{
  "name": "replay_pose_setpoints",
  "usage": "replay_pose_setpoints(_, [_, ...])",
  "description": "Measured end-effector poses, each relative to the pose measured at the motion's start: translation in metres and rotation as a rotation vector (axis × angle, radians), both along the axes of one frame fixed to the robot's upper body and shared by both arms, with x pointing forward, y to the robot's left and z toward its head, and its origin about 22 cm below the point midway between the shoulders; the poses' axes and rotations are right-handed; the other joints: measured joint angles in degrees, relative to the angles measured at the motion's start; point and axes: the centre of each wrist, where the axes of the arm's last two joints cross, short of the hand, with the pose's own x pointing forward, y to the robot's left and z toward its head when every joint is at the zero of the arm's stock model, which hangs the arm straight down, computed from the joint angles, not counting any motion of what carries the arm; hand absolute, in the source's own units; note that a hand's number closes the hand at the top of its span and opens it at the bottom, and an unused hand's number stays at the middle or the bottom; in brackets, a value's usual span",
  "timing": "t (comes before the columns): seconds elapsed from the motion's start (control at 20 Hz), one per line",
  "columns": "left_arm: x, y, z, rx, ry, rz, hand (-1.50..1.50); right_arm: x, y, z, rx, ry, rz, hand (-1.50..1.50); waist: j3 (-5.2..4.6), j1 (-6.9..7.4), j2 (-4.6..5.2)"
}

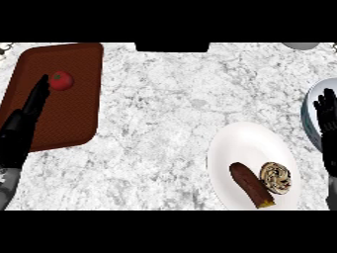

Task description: Pick the cupcake from the plate and place it in the bowl

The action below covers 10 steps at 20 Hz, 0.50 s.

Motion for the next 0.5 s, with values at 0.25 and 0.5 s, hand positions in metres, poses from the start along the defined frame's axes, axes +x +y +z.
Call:
replay_pose_setpoints(0.25, [-0.002, 0.013, -0.010, -0.080, -0.001, 0.056, 0.00, 0.004, -0.003, 0.052, -0.115, -0.109, 0.190, 1.50, 0.38, -0.49, -1.13])
replay_pose_setpoints(0.5, [-0.003, 0.021, -0.014, -0.161, 0.010, 0.124, 0.00, -0.018, -0.055, 0.065, -0.508, 0.086, 0.084, -1.50, -0.21, -2.94, -1.39])
